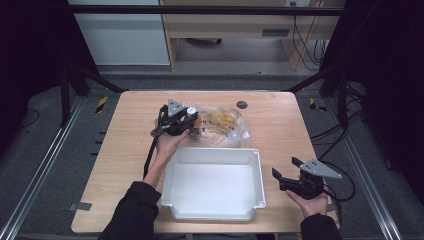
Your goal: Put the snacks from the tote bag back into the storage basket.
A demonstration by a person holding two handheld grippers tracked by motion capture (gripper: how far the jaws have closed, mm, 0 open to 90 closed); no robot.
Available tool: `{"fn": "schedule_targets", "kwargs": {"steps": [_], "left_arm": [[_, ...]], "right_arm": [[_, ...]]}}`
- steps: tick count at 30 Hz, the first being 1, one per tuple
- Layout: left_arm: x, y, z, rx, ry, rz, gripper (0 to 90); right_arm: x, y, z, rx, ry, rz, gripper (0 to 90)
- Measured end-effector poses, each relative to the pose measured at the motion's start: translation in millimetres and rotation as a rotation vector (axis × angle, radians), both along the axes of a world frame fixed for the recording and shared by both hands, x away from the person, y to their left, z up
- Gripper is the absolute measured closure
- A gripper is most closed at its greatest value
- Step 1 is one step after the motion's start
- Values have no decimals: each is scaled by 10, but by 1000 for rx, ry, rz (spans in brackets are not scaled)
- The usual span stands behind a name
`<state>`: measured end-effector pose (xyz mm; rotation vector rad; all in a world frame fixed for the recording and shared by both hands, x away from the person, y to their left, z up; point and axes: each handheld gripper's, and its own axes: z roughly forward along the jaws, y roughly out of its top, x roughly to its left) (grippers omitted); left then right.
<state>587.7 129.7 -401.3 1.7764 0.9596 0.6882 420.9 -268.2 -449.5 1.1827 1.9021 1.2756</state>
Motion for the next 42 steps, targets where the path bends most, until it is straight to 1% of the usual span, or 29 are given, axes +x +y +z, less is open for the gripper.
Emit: {"fn": "schedule_targets", "kwargs": {"steps": [5, 9, 14, 20, 22, 28, 32, 37, 42], "left_arm": [[-1, -11, 14, 5, 7, 9, 589], [-9, -15, 29, 17, 11, 19, 590], [-21, -2, 41, 15, 17, 27, 591], [-45, 36, 75, 5, 5, 32, 591], [-58, 55, 98, -4, 1, 32, 591], [-101, 88, 172, -3, -6, 34, 592], [-127, 110, 217, -16, -12, 33, 592], [-157, 138, 284, -30, -28, 32, 592], [-176, 162, 363, -32, -37, 39, 592]], "right_arm": [[0, -2, 1, -1, 0, -1, 168], [-2, -3, 2, 0, 2, -1, 168], [-2, -4, 2, 0, 1, -1, 168], [0, -3, 1, -4, 0, -1, 168], [0, -2, 0, -5, 0, -2, 168], [0, -1, 0, -6, 0, -3, 168], [-2, -3, 2, -5, 1, -4, 168], [-1, -2, 0, -8, 0, -3, 168], [-1, -1, 0, -7, 0, -3, 168]]}}
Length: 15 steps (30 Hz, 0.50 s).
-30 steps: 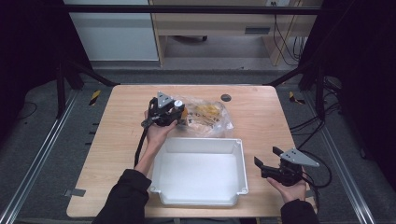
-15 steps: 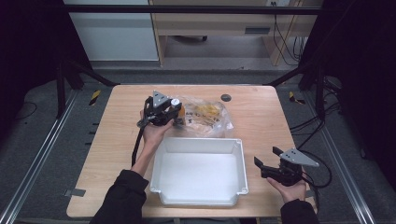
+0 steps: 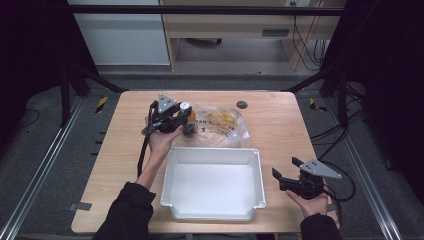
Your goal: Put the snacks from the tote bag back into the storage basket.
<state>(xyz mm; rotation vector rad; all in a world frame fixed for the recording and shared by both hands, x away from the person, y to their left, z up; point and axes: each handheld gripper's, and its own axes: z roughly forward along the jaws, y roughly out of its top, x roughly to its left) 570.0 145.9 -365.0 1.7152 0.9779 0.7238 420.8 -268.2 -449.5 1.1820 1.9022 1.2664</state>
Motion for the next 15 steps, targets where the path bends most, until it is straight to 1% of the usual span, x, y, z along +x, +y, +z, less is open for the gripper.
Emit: {"fn": "schedule_targets", "kwargs": {"steps": [5, 6, 8, 12, 15], "left_arm": [[-26, 20, 112, 0, -17, 4, 592], [-33, 24, 129, -6, -21, 4, 592], [-43, 32, 169, -8, -19, 2, 592], [-57, 39, 241, -10, -27, 4, 592], [-67, 46, 301, -19, -38, 9, 591]], "right_arm": [[-1, -1, 2, 3, 1, -1, 168], [-1, -1, 1, 2, 1, -1, 168], [-1, 0, 1, 4, 1, 0, 168], [-1, 2, 1, 3, 1, 0, 168], [0, -1, 2, 3, 0, -1, 168]]}}
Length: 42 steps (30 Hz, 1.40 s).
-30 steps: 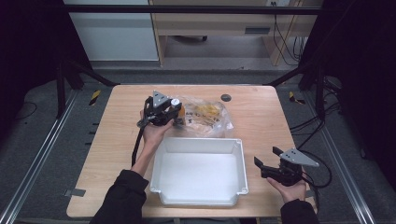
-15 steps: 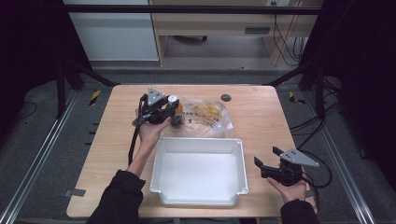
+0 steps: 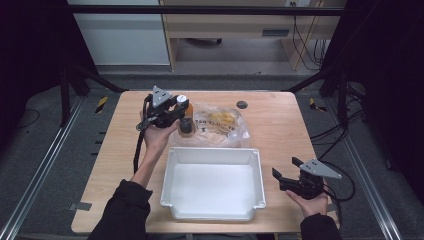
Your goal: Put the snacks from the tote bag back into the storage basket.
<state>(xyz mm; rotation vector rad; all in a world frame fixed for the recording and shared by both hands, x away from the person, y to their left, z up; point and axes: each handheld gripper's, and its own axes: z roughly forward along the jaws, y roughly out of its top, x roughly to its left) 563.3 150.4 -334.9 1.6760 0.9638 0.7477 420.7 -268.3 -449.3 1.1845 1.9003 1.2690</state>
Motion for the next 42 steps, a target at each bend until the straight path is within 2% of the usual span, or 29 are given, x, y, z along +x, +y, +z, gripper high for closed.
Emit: {"fn": "schedule_targets", "kwargs": {"steps": [8, 12, 18, 22, 29, 34, 42], "left_arm": [[-41, 31, 178, -8, -26, 8, 592], [-81, 61, 234, -21, -33, 6, 591], [-159, 86, 298, -12, -43, 2, 592], [-218, 112, 331, -29, -45, -6, 591], [-342, 134, 387, -30, -48, -20, 592], [-451, 134, 420, -13, -62, -29, 592], [-622, 140, 396, -21, -63, -63, 591]], "right_arm": [[-2, 0, 2, 2, -1, 1, 168], [-3, 0, 2, 3, -1, 1, 167], [-4, -1, 3, 2, -2, 0, 167], [-5, -2, 3, 2, -4, 0, 167], [-6, -4, 2, -5, -6, -2, 167], [-7, -2, 2, -3, -4, -2, 167], [-7, -3, 0, -7, -5, -4, 167]]}}
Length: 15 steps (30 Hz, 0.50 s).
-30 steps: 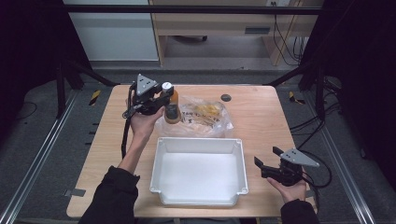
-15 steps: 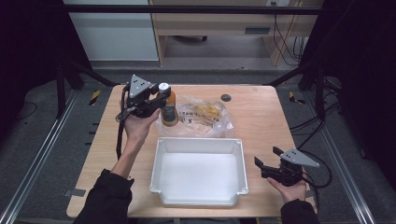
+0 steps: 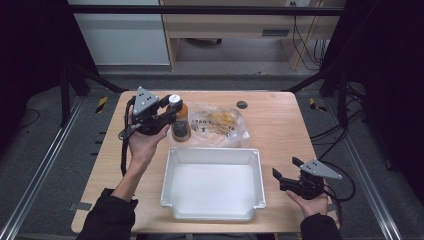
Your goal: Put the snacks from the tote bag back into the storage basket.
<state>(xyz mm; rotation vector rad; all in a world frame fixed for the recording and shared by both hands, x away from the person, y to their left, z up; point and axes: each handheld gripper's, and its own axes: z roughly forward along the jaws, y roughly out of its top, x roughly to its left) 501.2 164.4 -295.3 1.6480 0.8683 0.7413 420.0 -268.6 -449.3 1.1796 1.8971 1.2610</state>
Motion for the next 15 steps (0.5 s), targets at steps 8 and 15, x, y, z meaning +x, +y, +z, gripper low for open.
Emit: {"fn": "schedule_targets", "kwargs": {"steps": [8, 15], "left_arm": [[-176, -2, -67, 2, 6, -34, 591], [-338, 28, -132, -2, 10, -53, 592]], "right_arm": [[-7, -2, 6, 8, 0, 0, 167], [-4, 3, 9, 5, -3, 1, 167]]}}
